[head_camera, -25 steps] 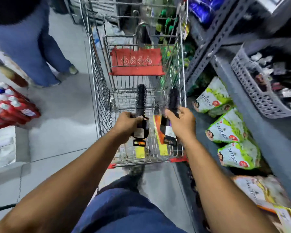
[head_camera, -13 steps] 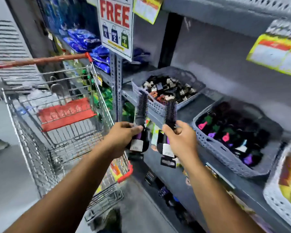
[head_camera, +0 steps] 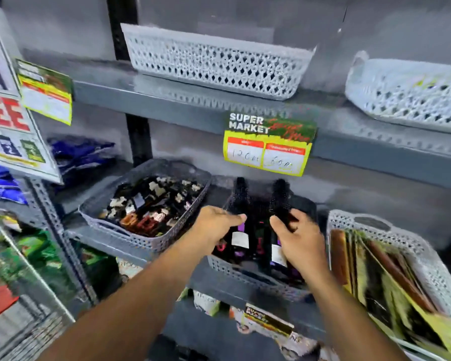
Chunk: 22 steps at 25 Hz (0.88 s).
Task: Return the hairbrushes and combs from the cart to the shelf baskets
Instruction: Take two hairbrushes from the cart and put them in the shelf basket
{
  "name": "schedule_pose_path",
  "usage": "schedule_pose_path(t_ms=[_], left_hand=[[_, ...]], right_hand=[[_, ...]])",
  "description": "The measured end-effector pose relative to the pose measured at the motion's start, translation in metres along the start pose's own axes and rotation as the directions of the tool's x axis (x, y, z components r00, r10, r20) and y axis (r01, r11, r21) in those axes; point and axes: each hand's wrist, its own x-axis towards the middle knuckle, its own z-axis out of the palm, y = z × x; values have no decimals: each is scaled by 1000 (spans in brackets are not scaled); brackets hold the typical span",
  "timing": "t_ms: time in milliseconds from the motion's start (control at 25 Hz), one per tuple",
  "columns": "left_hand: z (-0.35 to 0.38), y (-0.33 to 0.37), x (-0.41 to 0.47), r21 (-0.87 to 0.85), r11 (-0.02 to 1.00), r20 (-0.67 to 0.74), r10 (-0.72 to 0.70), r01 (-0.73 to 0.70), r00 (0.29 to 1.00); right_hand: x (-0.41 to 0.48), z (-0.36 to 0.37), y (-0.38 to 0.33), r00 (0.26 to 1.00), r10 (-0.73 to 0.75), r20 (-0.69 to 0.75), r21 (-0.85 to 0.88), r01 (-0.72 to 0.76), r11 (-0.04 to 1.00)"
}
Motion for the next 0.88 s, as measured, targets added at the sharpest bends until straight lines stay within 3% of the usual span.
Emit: schedule_pose_path(t_ms=[160, 400, 720, 880], left_hand=[[45, -14, 47, 161, 987, 49, 4, -12, 999], [77, -27, 56, 467, 884, -7, -28, 28, 1000], [76, -28, 66, 639, 768, -30, -34, 45, 999], [80, -26, 65, 765, 644, -14, -30, 31, 999]], right_hand=[[35, -2, 30, 998, 53, -43, -281, -63, 958], [47, 1, 50, 996, 39, -80, -696, -84, 713], [46, 12, 64, 1000, 7, -26, -813, -25, 581], [45, 17, 69, 1000, 11, -15, -852, -19, 523]])
